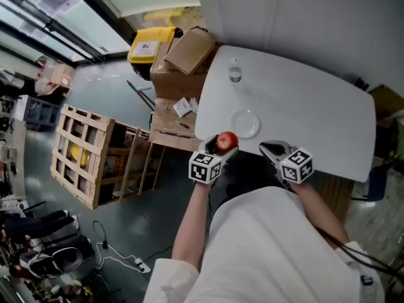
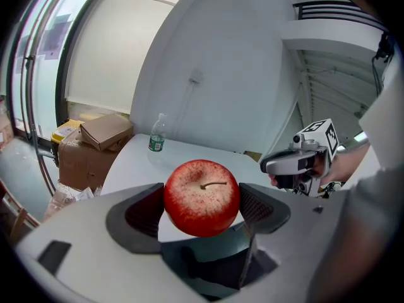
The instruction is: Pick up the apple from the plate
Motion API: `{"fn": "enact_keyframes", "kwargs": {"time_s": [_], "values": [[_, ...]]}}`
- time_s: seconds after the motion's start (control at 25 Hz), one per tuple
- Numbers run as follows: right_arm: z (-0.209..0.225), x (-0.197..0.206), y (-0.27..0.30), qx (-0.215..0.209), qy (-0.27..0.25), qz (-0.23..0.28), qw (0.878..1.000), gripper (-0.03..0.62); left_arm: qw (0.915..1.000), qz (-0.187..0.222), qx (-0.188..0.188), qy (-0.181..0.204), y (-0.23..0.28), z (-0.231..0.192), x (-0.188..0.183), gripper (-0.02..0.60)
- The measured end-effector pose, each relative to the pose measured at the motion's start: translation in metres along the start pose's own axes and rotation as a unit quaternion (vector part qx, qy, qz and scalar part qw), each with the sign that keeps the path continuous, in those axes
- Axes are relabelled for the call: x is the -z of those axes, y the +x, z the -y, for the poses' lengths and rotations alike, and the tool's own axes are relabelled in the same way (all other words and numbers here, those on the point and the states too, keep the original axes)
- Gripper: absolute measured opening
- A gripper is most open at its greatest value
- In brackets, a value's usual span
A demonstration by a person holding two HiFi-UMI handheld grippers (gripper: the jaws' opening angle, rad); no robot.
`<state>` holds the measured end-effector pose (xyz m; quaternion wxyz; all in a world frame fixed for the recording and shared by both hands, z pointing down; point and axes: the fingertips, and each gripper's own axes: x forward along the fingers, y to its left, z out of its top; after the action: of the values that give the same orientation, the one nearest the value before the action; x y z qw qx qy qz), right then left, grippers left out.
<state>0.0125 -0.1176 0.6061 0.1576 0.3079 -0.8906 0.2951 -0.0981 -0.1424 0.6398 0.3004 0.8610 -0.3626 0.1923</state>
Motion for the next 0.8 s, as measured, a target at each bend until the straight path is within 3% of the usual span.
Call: {"fn": "enact_keyframes", "kwargs": {"time_s": [0.36, 0.8], "values": [[-0.044, 0.032, -0.023, 0.022, -0.01, 0.007, 1.0, 0.038, 0.9991, 0.03, 0.03, 0.004, -0.054, 0.04, 0.004, 0.371], [-0.077, 0.049, -0.062, 0.045, -0.01, 0.029, 0.999, 0.038, 0.9972, 0.032, 0.066, 0.014, -0.092, 0.077, 0.014, 0.371]]}}
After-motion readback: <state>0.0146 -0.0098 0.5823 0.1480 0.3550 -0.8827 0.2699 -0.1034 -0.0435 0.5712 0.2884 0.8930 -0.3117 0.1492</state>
